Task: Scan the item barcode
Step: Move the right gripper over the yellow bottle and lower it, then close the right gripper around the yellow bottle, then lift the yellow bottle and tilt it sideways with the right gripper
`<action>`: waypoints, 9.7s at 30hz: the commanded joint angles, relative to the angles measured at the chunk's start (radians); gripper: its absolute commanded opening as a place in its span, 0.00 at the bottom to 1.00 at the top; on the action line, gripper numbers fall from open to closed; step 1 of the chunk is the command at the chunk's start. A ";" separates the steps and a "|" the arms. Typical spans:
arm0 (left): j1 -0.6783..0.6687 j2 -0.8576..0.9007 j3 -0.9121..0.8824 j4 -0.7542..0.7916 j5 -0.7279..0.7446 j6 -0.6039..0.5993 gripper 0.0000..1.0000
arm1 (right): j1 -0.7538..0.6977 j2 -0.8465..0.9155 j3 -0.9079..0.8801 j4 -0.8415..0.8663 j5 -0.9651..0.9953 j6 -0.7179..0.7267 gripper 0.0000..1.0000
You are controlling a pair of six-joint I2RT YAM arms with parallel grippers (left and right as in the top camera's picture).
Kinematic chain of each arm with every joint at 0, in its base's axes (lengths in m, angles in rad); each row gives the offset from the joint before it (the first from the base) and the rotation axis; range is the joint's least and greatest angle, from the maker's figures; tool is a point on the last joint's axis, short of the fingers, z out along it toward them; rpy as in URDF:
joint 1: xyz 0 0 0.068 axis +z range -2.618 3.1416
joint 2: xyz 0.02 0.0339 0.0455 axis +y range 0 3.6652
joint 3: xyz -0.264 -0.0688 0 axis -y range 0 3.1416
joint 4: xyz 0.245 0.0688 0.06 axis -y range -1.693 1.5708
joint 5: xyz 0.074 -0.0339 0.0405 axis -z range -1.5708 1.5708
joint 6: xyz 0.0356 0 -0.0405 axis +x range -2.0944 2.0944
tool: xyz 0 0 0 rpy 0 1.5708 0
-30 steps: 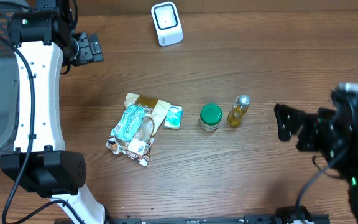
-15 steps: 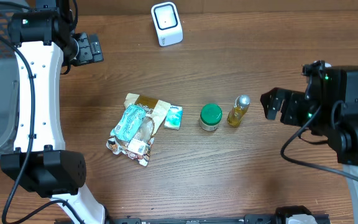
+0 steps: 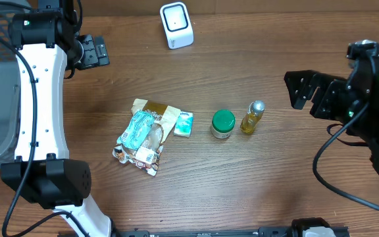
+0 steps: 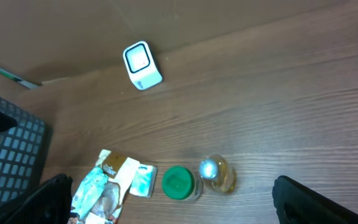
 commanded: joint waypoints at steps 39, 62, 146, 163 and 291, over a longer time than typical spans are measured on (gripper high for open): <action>0.003 -0.016 0.013 0.001 -0.002 -0.010 1.00 | -0.008 0.272 0.137 -0.293 -0.019 -0.116 1.00; 0.003 -0.016 0.013 0.001 -0.002 -0.010 1.00 | 0.091 0.355 -0.138 -0.102 0.056 -0.026 0.96; 0.003 -0.016 0.013 0.001 -0.002 -0.010 1.00 | 0.269 0.431 -0.499 0.336 0.303 -0.020 0.33; 0.003 -0.016 0.013 0.001 -0.002 -0.010 1.00 | 0.266 0.431 -0.499 0.351 0.299 -0.011 0.88; 0.003 -0.016 0.013 0.001 -0.002 -0.010 1.00 | 0.072 0.197 -0.322 0.125 -0.991 -0.200 0.27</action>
